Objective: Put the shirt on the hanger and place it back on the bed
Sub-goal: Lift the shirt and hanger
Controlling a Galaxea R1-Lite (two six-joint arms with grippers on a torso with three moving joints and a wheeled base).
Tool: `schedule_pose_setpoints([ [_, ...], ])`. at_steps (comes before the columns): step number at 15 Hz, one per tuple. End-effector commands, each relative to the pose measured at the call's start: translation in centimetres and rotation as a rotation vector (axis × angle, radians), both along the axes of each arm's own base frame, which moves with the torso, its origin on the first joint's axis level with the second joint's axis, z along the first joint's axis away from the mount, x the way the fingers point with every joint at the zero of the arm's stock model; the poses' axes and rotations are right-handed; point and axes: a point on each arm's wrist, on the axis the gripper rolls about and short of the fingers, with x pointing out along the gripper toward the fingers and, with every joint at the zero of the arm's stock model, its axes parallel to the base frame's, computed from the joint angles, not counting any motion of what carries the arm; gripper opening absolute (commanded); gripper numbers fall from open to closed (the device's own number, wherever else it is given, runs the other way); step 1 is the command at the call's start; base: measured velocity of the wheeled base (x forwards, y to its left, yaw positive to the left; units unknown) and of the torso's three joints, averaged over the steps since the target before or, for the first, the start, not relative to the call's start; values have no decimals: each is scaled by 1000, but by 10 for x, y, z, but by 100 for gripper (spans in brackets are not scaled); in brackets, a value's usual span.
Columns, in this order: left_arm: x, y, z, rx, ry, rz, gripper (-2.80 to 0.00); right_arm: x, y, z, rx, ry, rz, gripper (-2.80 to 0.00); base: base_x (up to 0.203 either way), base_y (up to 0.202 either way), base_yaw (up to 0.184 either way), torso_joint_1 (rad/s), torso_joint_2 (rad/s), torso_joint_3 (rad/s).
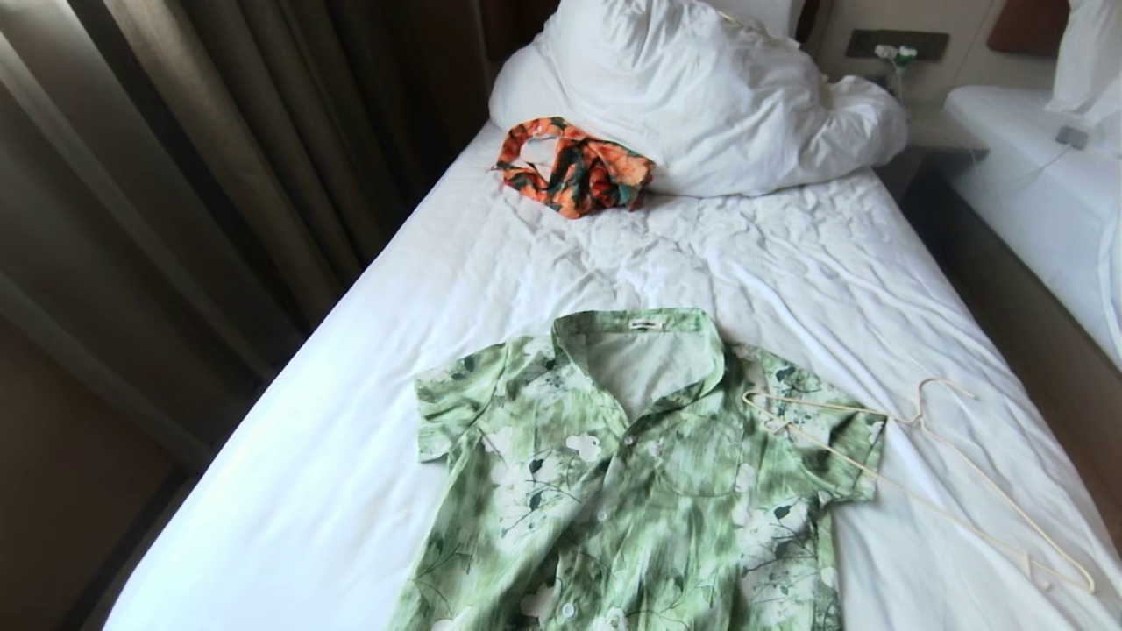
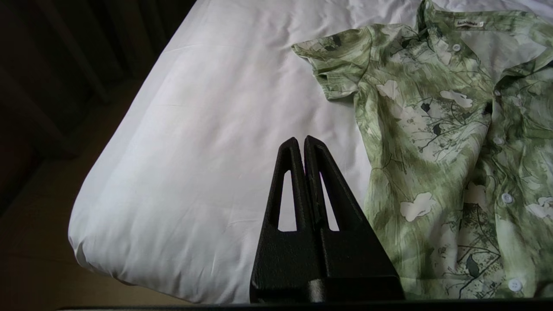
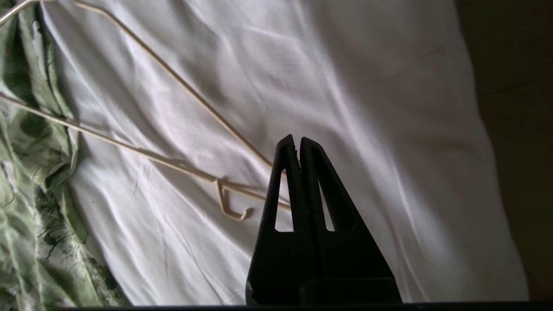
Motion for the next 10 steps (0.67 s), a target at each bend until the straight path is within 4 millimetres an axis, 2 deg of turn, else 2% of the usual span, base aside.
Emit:
schedule_pose_setpoints([
  [1, 0, 0, 0, 0, 3, 1, -280, 3, -4, -10, 70, 25, 56, -280, 0, 0, 0, 0, 0, 0],
  [2, 0, 0, 0, 0, 1, 1, -280, 6, -7, -7, 78, 17, 74, 0, 0, 0, 0, 0, 0, 0],
  [5, 0, 0, 0, 0, 1, 1, -280, 25, -15, -5, 185, -28, 152, 0, 0, 0, 0, 0, 0, 0],
  [7, 0, 0, 0, 0, 1, 1, -280, 41, -11, -22, 267, -71, 252, 0, 0, 0, 0, 0, 0, 0],
  [10, 0, 0, 0, 0, 2, 1, -280, 63, 5, -47, 250, -87, 427, 0, 0, 0, 0, 0, 0, 0],
])
